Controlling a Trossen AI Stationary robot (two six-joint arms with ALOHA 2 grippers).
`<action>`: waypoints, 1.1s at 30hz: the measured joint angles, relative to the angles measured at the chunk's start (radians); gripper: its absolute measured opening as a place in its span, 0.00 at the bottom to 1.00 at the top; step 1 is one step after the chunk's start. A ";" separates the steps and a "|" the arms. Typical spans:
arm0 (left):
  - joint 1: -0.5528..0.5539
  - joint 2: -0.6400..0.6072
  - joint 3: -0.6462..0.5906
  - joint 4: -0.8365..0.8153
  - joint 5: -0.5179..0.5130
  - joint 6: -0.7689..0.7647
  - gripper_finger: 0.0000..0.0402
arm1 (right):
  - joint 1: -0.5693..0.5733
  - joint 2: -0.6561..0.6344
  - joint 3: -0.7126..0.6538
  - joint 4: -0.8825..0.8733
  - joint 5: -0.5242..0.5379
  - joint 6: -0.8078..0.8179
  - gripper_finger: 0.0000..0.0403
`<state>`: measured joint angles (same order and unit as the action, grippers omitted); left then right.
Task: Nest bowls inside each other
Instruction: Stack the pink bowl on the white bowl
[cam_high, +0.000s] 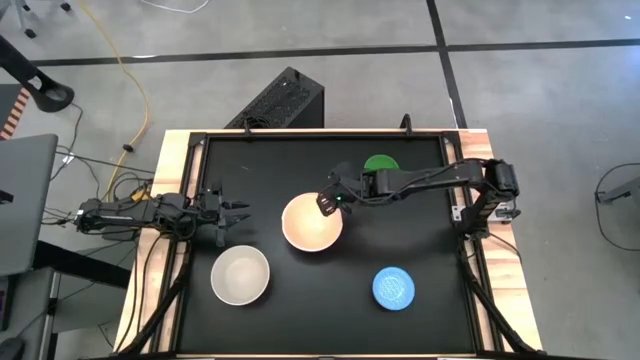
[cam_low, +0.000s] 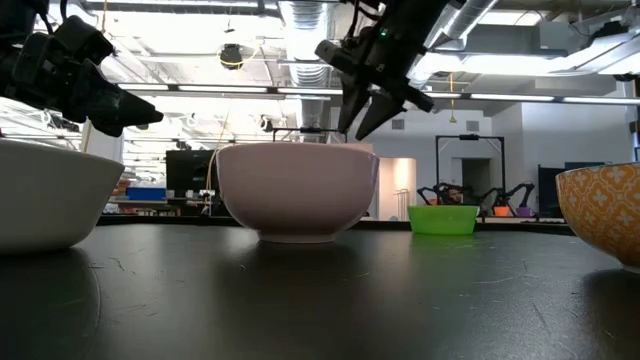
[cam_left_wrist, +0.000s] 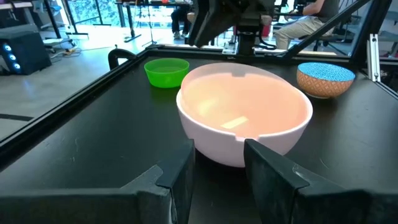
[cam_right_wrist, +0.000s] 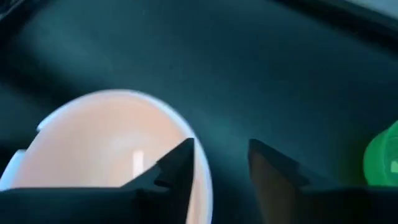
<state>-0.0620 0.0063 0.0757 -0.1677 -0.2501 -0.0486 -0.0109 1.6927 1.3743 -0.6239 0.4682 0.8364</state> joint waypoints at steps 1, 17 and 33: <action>0.000 0.000 0.000 0.000 0.000 0.000 0.32 | 0.012 0.005 0.000 0.001 0.028 0.006 0.36; 0.000 0.000 0.000 0.000 0.001 0.000 0.32 | 0.129 0.085 -0.019 0.060 0.304 0.083 0.02; 0.000 0.000 0.000 0.000 0.002 0.000 0.32 | 0.112 0.153 -0.014 0.130 0.323 0.039 0.01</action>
<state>-0.0622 0.0063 0.0757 -0.1677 -0.2480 -0.0483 0.1012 1.8462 1.3598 -0.4936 0.7910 0.8756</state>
